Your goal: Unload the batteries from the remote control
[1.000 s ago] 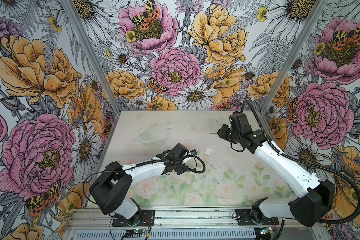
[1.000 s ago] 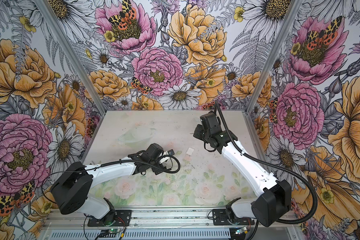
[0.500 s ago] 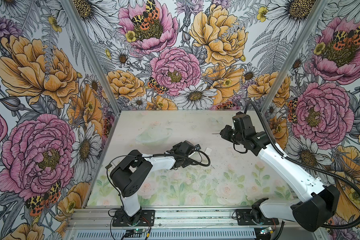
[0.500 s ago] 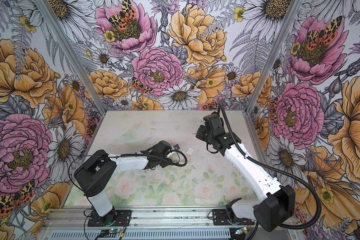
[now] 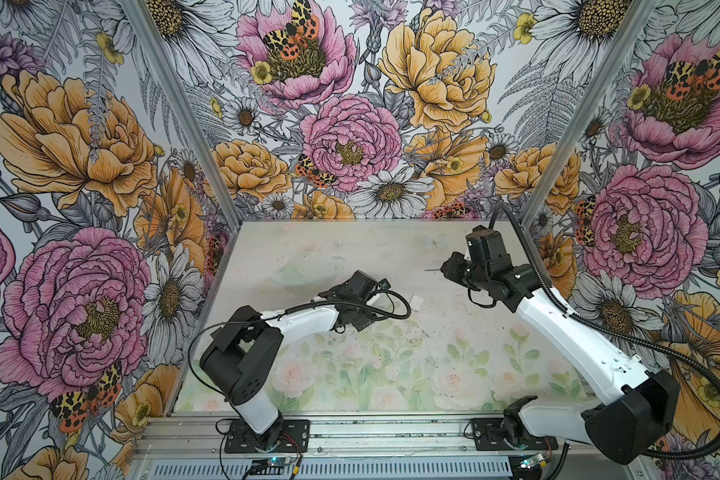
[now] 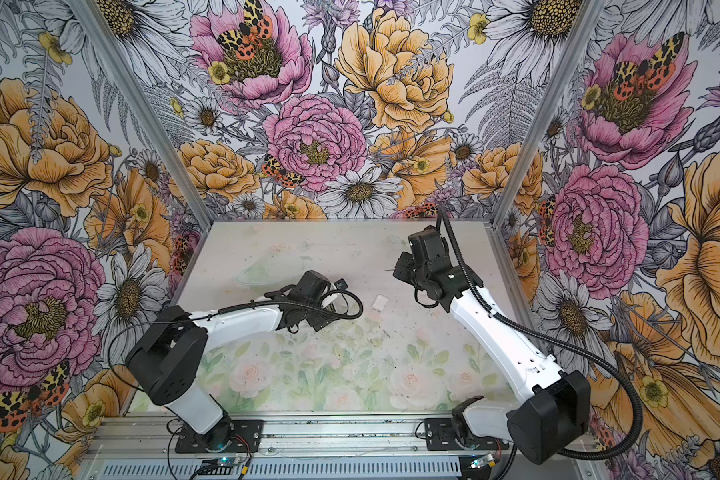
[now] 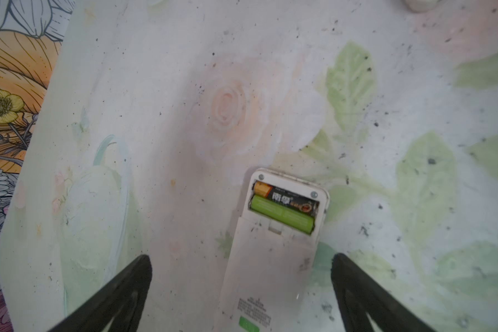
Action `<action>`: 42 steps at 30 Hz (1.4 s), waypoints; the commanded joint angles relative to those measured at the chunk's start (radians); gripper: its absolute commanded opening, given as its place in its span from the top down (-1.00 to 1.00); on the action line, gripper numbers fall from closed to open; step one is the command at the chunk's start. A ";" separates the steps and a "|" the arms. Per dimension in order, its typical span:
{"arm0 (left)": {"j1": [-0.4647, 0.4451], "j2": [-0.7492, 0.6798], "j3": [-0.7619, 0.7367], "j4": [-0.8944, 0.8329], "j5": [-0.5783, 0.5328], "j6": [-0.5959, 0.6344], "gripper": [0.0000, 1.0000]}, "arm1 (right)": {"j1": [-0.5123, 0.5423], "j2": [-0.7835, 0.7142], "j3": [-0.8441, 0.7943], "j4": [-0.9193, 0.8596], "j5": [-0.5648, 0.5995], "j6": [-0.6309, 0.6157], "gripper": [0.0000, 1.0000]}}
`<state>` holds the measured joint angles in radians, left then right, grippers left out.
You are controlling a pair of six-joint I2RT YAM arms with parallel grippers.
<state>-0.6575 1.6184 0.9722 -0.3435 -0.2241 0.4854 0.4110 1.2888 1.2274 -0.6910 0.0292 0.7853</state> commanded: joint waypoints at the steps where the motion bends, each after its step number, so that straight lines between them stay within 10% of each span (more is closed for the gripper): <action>1: 0.066 -0.049 -0.013 -0.161 0.183 -0.007 -0.98 | -0.005 0.002 0.019 0.020 -0.016 -0.021 1.00; 24: 0.263 0.089 0.086 -0.332 0.274 0.054 -0.92 | -0.003 0.045 0.044 0.038 -0.080 -0.027 1.00; 42: 0.234 0.161 0.091 -0.325 0.350 0.040 -0.28 | -0.002 0.081 0.056 0.047 -0.101 -0.039 1.00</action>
<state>-0.4122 1.7618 1.0527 -0.6765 0.0860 0.5304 0.4107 1.3586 1.2419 -0.6693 -0.0616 0.7616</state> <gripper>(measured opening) 0.672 0.222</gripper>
